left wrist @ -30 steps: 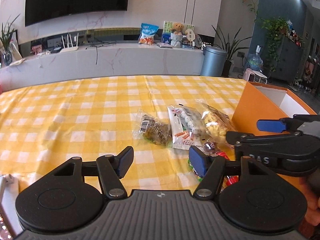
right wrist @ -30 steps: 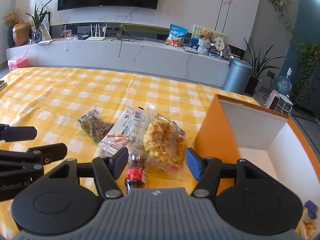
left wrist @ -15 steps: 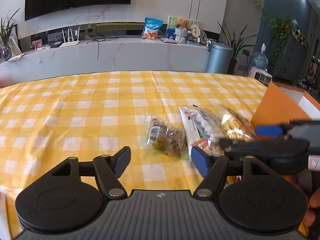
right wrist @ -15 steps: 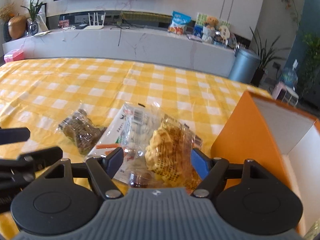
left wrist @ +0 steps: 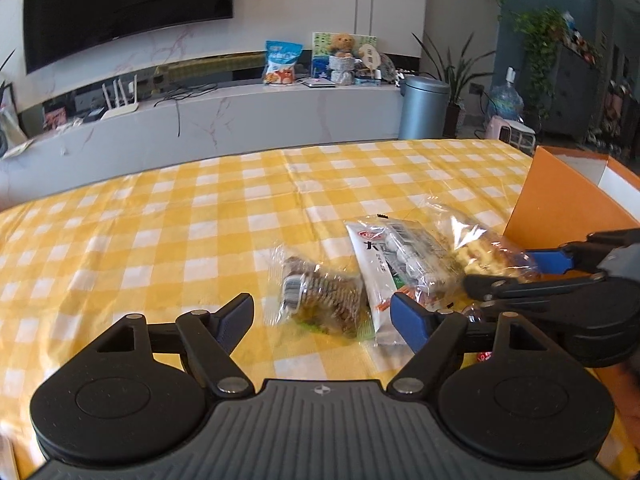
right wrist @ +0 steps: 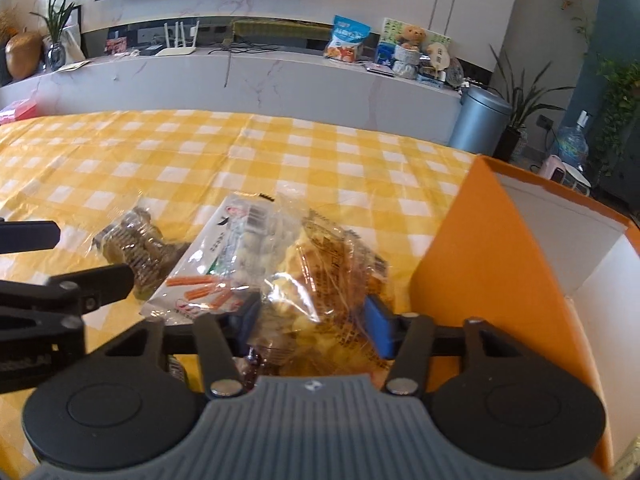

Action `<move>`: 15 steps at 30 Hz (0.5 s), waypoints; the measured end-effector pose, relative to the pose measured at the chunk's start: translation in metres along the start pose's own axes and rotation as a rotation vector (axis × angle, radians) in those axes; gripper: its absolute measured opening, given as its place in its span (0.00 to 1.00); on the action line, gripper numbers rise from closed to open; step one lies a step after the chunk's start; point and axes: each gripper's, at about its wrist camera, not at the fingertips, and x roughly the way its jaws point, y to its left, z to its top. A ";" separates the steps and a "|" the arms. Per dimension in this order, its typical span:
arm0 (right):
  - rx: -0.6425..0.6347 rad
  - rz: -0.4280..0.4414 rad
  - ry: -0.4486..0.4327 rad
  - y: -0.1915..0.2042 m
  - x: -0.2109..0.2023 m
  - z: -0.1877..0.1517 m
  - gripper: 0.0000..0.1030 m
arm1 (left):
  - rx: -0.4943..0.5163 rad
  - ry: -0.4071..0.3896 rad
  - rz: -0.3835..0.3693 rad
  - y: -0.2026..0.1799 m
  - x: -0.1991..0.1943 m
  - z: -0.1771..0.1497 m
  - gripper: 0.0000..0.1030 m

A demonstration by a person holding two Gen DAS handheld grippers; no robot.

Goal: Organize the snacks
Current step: 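Grasp the clear puff-snack bag with the right tool while the left tool grasps the yellow-labelled cookie bag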

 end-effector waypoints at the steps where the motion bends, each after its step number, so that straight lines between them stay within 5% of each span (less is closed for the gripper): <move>1: 0.012 0.006 -0.001 -0.003 -0.003 0.001 0.43 | 0.008 0.000 0.000 -0.001 0.002 0.001 0.92; 9: 0.317 0.234 -0.001 -0.045 -0.017 0.011 0.33 | 0.022 0.048 0.005 -0.003 0.032 0.007 0.95; 15: 0.412 0.255 0.012 -0.053 -0.015 0.012 0.35 | 0.010 0.067 0.025 0.000 0.041 0.005 0.95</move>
